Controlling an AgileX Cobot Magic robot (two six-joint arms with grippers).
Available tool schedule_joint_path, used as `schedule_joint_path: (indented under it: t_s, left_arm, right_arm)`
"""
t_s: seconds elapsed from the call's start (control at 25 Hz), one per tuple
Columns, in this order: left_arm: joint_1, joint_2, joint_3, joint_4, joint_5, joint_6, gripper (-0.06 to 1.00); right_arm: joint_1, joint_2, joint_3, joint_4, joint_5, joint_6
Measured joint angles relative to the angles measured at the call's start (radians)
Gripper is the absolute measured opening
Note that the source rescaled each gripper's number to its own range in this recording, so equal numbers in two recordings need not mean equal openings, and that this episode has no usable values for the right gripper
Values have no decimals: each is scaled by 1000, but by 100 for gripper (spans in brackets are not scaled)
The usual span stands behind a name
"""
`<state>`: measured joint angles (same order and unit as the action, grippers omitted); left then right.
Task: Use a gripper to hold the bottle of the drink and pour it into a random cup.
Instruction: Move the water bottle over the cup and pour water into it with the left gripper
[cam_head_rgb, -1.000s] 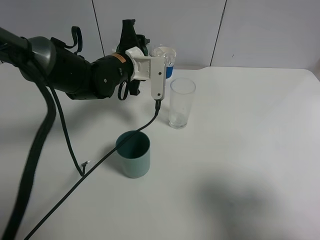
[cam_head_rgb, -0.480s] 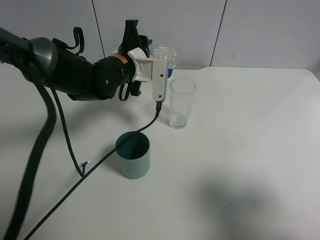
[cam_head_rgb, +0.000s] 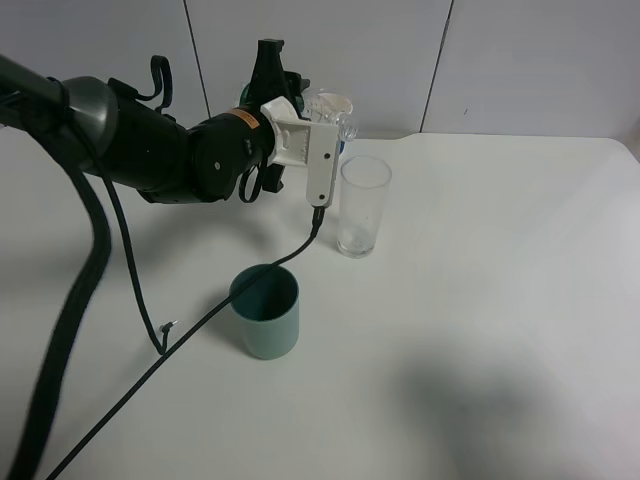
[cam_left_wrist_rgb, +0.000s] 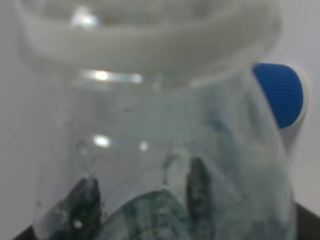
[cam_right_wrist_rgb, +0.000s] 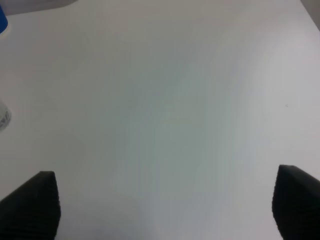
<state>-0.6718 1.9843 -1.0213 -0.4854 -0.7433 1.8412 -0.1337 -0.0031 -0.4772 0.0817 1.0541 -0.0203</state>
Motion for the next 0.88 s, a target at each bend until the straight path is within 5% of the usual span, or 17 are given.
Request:
schedule_joint_path:
  t_s: [0.88]
  left_arm:
    - [-1,14,0,-1,-16,58,3]
  right_arm:
    - [0,0,0,0,0,0]
